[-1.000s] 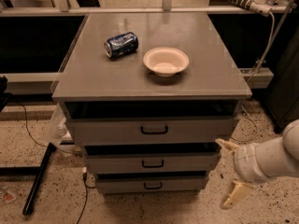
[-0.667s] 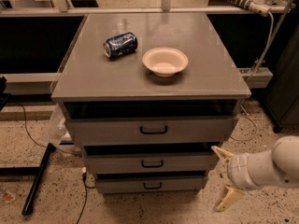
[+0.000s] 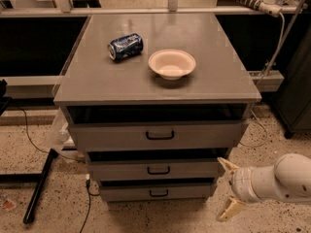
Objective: Open bottom drawer
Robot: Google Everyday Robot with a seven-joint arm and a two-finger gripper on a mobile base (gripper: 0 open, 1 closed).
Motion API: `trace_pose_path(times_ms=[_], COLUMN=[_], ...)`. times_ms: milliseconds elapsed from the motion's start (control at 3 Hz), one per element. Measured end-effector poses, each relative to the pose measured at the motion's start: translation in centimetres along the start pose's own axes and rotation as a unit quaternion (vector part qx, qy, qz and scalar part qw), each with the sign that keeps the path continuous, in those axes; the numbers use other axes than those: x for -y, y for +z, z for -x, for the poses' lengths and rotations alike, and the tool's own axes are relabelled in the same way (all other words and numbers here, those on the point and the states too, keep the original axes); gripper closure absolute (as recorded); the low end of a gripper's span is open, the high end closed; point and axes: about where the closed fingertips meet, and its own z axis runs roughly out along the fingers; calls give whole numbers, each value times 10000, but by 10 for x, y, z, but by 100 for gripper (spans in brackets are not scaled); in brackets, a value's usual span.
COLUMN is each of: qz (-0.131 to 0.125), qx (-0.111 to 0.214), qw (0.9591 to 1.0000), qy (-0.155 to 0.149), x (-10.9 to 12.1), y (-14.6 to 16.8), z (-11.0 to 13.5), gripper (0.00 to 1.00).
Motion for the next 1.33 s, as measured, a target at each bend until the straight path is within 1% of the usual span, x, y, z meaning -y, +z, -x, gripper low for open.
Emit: trace_pose_path(times_ms=[333,667,1000,1333], qz=[-35,-133,-111,-59], qx=[-12,-22,145,313], qw=[9999,9991,9987,9985], qy=[-136,-410,-469,-451], x=[-2,4,5,6], y=[28,79,127,165], z=[-10,-41,-80,-110], gripper=[0,0,0,0])
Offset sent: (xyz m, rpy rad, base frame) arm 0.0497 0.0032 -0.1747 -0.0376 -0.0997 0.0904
